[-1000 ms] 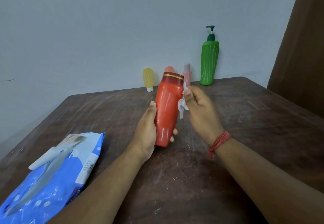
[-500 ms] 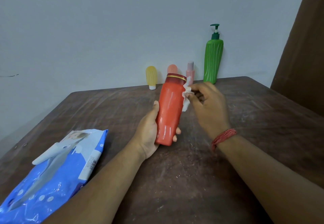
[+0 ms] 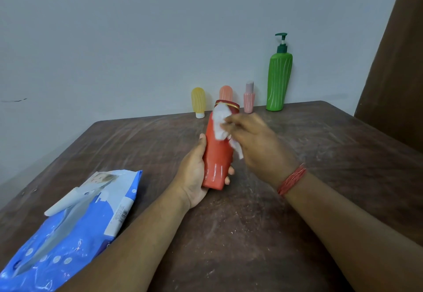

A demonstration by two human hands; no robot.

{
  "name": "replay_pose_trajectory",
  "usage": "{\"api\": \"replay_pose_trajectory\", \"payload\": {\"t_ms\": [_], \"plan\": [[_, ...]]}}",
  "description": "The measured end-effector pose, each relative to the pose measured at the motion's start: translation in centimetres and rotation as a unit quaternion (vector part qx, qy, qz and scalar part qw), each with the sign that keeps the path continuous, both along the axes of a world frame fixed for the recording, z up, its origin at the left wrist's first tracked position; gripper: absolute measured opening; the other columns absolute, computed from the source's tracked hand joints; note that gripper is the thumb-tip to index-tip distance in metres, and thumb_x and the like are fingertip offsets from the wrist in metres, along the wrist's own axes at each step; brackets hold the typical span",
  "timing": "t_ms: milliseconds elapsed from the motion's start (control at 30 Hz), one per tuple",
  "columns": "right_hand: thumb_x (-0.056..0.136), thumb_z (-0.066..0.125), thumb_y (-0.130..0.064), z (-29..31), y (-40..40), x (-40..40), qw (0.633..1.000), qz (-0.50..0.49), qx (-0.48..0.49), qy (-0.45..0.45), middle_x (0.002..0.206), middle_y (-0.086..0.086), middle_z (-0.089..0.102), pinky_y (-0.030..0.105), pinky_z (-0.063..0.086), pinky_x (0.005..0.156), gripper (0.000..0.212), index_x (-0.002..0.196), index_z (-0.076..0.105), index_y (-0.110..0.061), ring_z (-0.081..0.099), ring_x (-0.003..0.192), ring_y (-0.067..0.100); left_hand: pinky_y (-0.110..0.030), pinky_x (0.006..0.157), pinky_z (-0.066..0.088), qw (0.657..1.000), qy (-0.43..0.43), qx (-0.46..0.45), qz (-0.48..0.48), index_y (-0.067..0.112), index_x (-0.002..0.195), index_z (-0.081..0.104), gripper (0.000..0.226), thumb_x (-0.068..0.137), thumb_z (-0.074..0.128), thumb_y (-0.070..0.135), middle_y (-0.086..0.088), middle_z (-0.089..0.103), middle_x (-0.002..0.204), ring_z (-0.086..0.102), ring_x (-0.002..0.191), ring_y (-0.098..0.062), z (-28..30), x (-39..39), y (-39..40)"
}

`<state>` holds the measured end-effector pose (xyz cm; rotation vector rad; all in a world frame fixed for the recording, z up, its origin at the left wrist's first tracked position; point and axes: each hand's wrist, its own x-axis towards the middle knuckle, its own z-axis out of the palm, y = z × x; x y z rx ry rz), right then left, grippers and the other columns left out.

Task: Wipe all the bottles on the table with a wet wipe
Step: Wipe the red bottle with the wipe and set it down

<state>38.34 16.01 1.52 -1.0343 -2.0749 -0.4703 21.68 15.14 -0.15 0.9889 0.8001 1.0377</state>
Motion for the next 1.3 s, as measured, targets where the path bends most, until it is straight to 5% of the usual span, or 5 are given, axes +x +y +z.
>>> {"api": "replay_pose_trajectory", "payload": {"t_ms": [267,500,733,1167,1300], "plan": [[0.094,0.05,-0.015,0.2,-0.1,0.4,0.999,0.03,0.031,0.013,0.109,0.008,0.068,0.037,0.051,0.088,0.027,0.106,0.072,-0.007,0.059,0.1,0.024,-0.034,0.055,0.053,0.999,0.027,0.022,-0.003,0.009,0.122,0.06,0.059,0.104,0.029,0.056,-0.017,0.07,0.094,0.065,0.07,-0.027,0.1,0.2,-0.2],[0.082,0.057,0.016,-0.7,-0.2,0.3,0.996,0.043,-0.068,-0.025,0.134,0.014,0.052,0.039,0.053,0.097,0.051,0.131,0.058,-0.001,0.052,0.123,0.026,-0.034,0.058,0.052,1.0,0.012,0.021,0.017,0.017,0.118,0.063,0.053,0.105,0.029,0.055,-0.013,0.073,0.09,0.066,0.07,-0.024,0.3,-0.2,-0.1],[0.09,0.068,-0.01,0.5,-0.2,1.1,0.998,-0.047,0.004,0.045,0.104,0.002,0.067,0.03,0.045,0.084,0.014,0.103,0.073,-0.013,0.055,0.1,0.021,-0.035,0.055,0.053,0.997,0.058,0.051,0.003,0.011,0.13,0.055,0.058,0.104,0.03,0.056,-0.017,0.069,0.094,0.065,0.069,-0.027,-0.2,0.2,0.1],[0.093,0.056,-0.005,0.4,0.5,0.7,0.994,0.001,0.063,0.086,0.115,0.008,0.069,0.018,0.036,0.103,0.022,0.107,0.072,-0.007,0.055,0.109,0.018,-0.036,0.056,0.055,0.993,0.093,0.069,0.004,0.014,0.127,0.054,0.053,0.105,0.03,0.055,-0.017,0.069,0.096,0.066,0.069,-0.027,-0.3,0.2,0.1],[0.093,0.063,-0.011,-0.2,0.1,-0.1,0.997,0.024,0.07,-0.024,0.119,0.008,0.068,0.032,0.042,0.1,0.021,0.112,0.071,-0.006,0.055,0.112,0.023,-0.037,0.057,0.055,0.988,0.122,0.096,0.012,0.015,0.125,0.053,0.05,0.105,0.03,0.055,-0.018,0.068,0.1,0.067,0.071,-0.027,-0.5,0.3,0.1]]}}
